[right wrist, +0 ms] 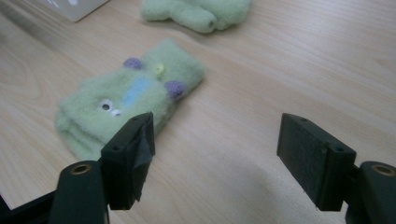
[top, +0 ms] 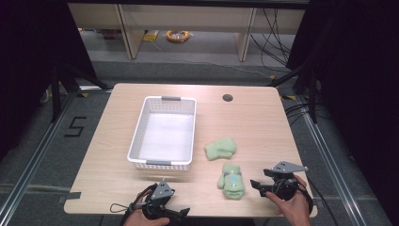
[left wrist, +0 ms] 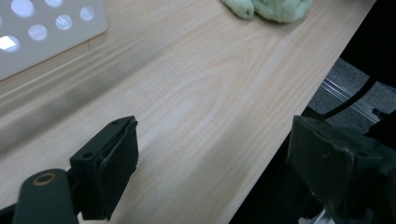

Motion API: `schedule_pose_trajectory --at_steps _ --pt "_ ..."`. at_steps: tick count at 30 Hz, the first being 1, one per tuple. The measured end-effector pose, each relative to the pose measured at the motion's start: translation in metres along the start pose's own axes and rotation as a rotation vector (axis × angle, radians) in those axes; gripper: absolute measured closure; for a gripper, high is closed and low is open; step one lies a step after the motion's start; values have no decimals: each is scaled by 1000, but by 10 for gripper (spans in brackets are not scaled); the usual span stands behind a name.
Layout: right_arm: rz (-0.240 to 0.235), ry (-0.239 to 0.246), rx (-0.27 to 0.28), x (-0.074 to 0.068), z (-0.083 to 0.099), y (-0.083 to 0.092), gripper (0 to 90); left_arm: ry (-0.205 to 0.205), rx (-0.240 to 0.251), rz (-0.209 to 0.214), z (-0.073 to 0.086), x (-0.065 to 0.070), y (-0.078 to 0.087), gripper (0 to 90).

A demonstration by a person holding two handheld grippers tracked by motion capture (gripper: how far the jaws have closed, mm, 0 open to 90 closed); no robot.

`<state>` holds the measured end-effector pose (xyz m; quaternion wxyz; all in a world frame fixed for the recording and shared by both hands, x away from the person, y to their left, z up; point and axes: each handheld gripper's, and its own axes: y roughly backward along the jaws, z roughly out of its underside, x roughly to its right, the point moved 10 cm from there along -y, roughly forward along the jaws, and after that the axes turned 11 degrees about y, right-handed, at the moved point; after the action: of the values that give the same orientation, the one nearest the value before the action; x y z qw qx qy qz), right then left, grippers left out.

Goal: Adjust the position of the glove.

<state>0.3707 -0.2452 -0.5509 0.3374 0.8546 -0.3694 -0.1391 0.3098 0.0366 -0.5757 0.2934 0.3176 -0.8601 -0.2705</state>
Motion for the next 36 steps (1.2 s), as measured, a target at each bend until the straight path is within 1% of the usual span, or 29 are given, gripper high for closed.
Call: schedule_pose_trajectory --at_steps 1,3,4,5,7,8,10,11,12,13,14,15,16,17,18,19,20,21,23,24,25,26,29,30,31,33,34,35,36 --pt "0 28 -1 1 0 0 313 -1 0 -1 0 0 0 156" --pt "2 25 -3 -1 -1 -1 319 0 0 -1 0 0 0 156" --pt "-26 27 -7 -7 -2 -1 354 -2 1 6 0 1 1 156" --pt "-26 27 -7 -7 -2 -1 354 -14 6 11 -1 2 1 156" --pt "-27 31 -5 -9 -4 0 383 -4 13 21 -1 3 0 156" --pt "-51 25 -1 -14 -6 0 410 -1 2 5 0 1 0 156" --pt "-47 36 7 -14 -8 0 421 -3 2 -5 0 0 0 156" --pt "-59 37 6 -17 -10 0 433 -4 -2 -2 0 0 0 156" --pt "-67 22 1 -23 -13 0 451 -1 -1 0 0 0 0 156" --pt "-67 22 1 -23 -13 0 451 -1 -1 0 0 0 0 156" --pt "-83 53 -4 -28 -17 -3 468 -10 -2 1 0 1 1 156" --pt "-84 77 -8 -27 -18 -4 473 -10 -2 1 0 1 1 156" --pt "-84 77 -8 -27 -18 -4 473 -18 4 8 -1 1 1 156" --pt "-90 78 -8 -30 -21 -6 479 -5 15 20 -2 3 0 156" --pt "-94 97 -17 -32 -24 -9 500 14 13 21 -1 4 0 156" --pt "-94 97 -17 -32 -24 -9 500 14 13 21 -1 4 0 156" --pt "-101 62 -29 -37 -24 -10 502 -6 -4 6 0 1 1 156" --pt "-99 102 -25 -34 -26 -13 511 -3 -2 3 0 1 1 156" --pt "-106 96 -28 -35 -28 -15 532 -7 2 -6 -1 0 0 156" --pt "-104 112 -21 -35 -31 -18 557 -2 -1 -2 0 0 0 156" --pt "-104 112 -21 -35 -31 -18 557 -2 -1 -2 0 0 0 156" --pt "-107 110 -40 -36 -31 -20 561 11 8 16 -1 3 0 156" --pt "-109 112 -46 -36 -33 -24 562 11 10 17 -1 3 0 156" --pt "-113 99 -40 -39 -36 -29 565 -3 0 -4 -1 0 0 156" --pt "-113 99 -40 -39 -36 -29 565 -3 0 -4 -1 0 0 156" --pt "-120 123 -43 -42 -38 -34 568 -18 -1 13 -1 1 1 156" --pt "-130 122 -52 -46 -38 -39 569 -4 12 14 -2 2 0 156" --pt "-130 122 -52 -46 -38 -39 569 -4 13 15 -2 2 0 156" --pt "-138 126 -92 -47 -36 -39 569 -5 14 16 -2 2 0 156"
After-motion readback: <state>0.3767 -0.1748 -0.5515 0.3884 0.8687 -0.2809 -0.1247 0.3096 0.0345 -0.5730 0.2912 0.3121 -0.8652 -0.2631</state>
